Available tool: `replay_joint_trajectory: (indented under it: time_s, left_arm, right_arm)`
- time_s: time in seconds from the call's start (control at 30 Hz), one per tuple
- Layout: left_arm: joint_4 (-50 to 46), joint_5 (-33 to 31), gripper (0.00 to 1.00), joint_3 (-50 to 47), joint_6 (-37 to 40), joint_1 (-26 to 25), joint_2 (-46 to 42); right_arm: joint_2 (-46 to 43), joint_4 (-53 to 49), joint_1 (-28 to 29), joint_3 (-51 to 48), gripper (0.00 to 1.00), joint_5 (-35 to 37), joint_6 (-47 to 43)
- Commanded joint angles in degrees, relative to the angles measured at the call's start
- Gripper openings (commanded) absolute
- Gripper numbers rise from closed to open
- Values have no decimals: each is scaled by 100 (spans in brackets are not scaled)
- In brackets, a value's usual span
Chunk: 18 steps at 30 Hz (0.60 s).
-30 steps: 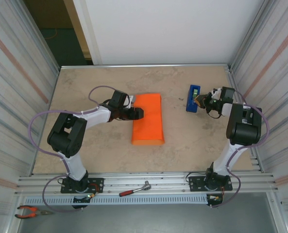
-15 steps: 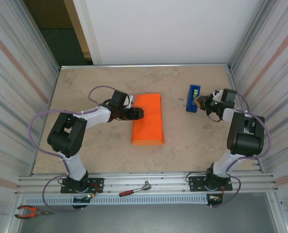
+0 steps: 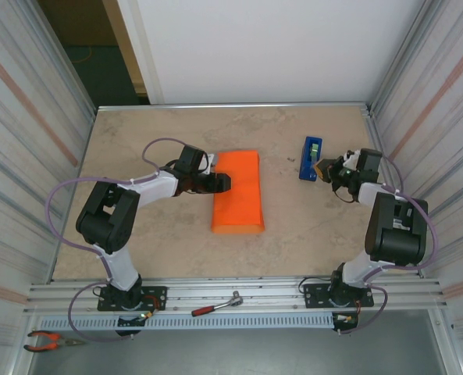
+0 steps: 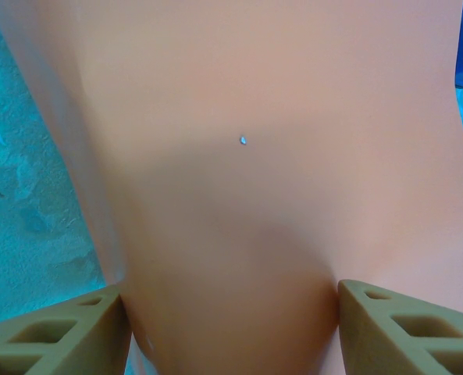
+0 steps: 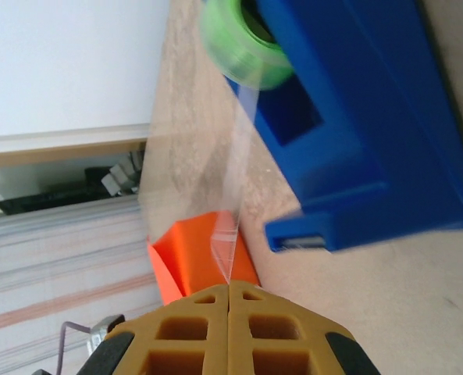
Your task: Wrap the gift box in paper
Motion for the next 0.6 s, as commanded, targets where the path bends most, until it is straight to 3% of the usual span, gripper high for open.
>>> replay_joint_trajectory:
  time_s: [0.0,0.57]
  left_arm:
    - [-805,-552,65,-352,194,-104,449]
    - [-794,-561,65,-344,194,-104,462]
  right_arm:
    - [-171,23,26,-233,0,-120,123]
    - [793,1096,-14,-882,0,254,556]
